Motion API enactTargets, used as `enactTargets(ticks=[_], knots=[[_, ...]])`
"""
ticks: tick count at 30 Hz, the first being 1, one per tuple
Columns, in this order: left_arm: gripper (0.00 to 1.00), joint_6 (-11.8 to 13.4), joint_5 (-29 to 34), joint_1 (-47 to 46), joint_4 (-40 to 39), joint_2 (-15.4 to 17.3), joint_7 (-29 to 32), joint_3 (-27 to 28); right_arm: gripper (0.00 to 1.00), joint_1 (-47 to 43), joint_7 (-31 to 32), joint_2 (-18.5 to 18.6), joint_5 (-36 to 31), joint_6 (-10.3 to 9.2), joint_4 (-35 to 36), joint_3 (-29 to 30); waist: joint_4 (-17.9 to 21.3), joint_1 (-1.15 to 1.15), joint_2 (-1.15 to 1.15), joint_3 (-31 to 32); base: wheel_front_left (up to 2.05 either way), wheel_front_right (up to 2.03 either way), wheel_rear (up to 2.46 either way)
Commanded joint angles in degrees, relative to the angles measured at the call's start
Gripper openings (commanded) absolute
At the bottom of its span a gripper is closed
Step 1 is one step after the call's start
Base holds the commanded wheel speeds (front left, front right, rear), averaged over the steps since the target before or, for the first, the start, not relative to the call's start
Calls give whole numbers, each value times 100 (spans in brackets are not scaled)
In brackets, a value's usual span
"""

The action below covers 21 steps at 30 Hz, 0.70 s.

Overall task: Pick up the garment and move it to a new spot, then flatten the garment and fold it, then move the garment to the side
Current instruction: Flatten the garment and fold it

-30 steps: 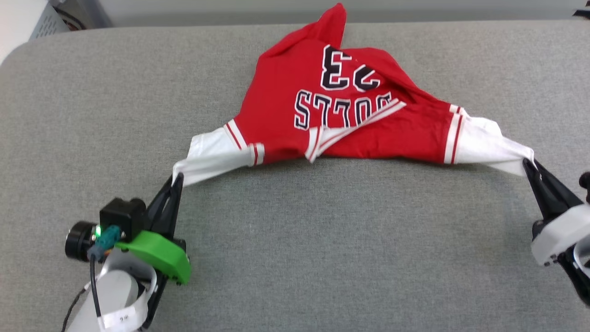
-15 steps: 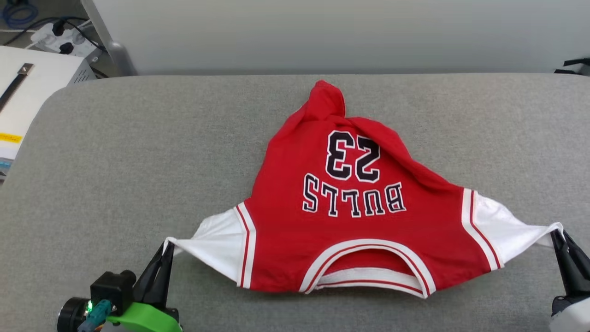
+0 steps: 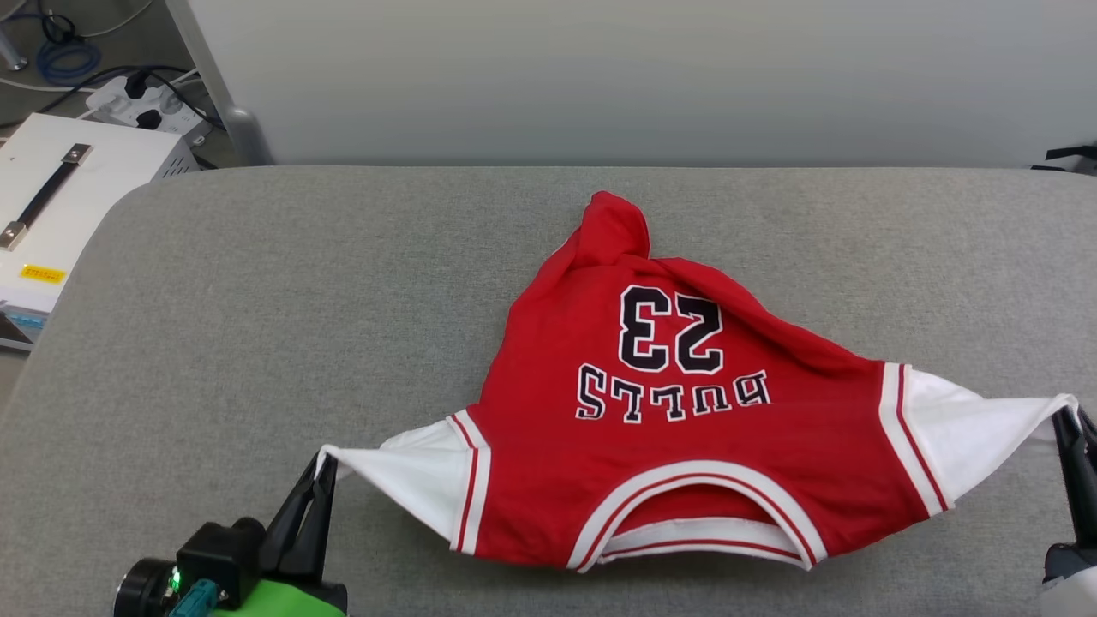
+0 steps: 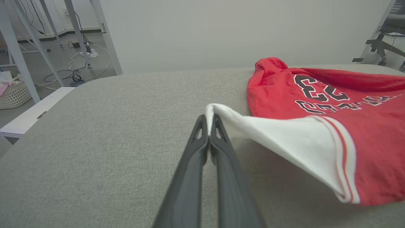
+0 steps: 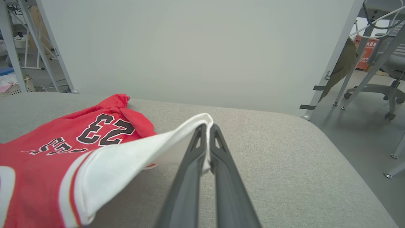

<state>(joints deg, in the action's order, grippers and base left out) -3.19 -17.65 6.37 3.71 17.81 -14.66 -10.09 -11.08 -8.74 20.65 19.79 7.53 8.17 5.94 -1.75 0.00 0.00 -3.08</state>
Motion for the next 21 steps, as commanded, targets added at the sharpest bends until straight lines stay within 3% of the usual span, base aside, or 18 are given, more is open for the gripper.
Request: enactTargets(ticks=[1, 12, 18, 21], knots=[[0, 39, 91, -197, -95, 26, -22, -5, 0, 130, 28, 18, -17, -4, 124, 82, -25, 0, 0, 2, 0, 0, 0], [0, 260, 155, -1549, -900, -76, -28, 228, 0, 1247, 254, 345, 289, -4, 798, 480, -15, 0, 0, -172, 0, 0, 0], [0, 178, 155, -2738, -1050, -103, -23, 272, 0, 2243, 369, 421, 399, -4, 986, 478, 50, 0, 0, -477, 0, 0, 0], [0, 107, 191, -3442, -1087, -7, 63, 293, 0, 2903, 349, 636, 489, -4, 868, 346, 110, 0, 0, -760, 0, 0, 0]])
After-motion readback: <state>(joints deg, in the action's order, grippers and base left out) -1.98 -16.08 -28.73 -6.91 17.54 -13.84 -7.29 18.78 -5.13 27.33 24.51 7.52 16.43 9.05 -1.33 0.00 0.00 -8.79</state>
